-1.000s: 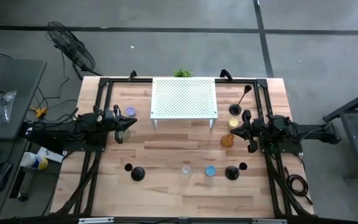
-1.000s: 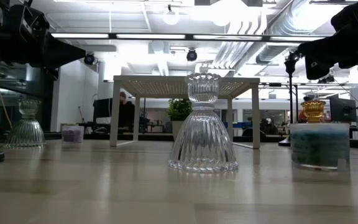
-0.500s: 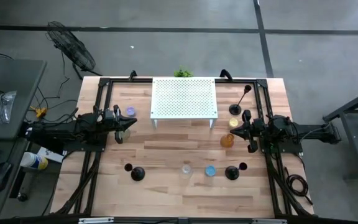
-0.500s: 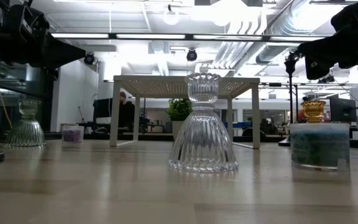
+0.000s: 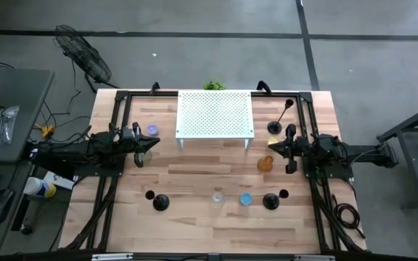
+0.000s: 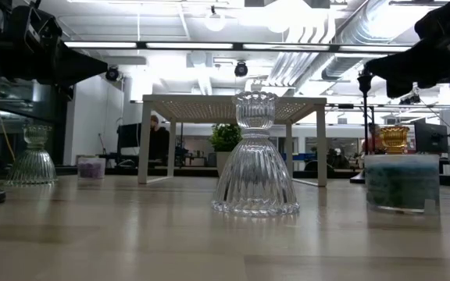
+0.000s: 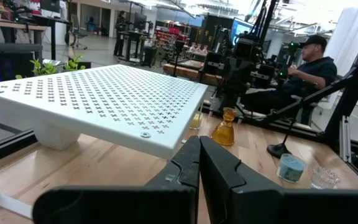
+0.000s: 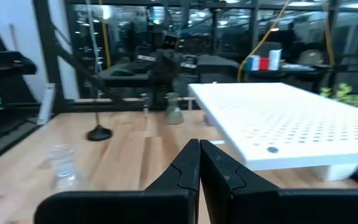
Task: Pick & Place candle stick holders
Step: Put the top black candle holder on the shelf
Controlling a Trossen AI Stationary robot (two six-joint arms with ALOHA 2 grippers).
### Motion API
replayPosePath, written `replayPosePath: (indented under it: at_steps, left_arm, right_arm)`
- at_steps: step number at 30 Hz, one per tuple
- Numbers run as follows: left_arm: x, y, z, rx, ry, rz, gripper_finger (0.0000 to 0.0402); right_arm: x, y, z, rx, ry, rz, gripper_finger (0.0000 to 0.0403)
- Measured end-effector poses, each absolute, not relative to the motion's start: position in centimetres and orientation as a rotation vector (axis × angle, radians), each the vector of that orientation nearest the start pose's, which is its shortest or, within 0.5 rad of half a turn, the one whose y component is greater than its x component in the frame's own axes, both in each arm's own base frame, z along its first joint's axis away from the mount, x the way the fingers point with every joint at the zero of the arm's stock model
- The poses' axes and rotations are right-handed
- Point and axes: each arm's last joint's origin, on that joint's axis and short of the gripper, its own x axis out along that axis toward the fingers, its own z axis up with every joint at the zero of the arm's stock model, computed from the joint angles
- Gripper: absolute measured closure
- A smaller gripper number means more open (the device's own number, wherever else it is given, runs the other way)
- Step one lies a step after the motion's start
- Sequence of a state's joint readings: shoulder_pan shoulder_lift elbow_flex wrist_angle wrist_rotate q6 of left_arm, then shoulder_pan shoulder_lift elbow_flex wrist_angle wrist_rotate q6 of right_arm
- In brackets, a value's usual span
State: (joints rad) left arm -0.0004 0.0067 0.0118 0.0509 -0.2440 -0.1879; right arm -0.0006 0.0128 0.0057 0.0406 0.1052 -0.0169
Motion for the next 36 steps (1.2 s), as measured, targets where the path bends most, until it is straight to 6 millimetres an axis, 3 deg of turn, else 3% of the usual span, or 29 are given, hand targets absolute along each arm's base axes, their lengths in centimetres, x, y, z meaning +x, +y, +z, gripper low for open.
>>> replayPosePath:
  at_steps: [15, 23, 36]
  left_arm:
    - [9.64, 0.7, 17.19, -0.194, -0.078, 0.238, 0.0398]
    - [9.64, 0.7, 17.18, -0.194, -0.078, 0.238, 0.0398]
    - [9.64, 0.69, 17.18, -0.194, -0.078, 0.238, 0.0398]
  right_arm:
    - [9.8, -0.29, 16.81, -0.02, -0.03, -0.099, 0.04]
    - [9.75, -0.51, 17.14, 0.409, -0.1, -0.161, 0.04]
    - [9.83, -0.54, 16.89, 0.598, -0.08, -0.175, 0.04]
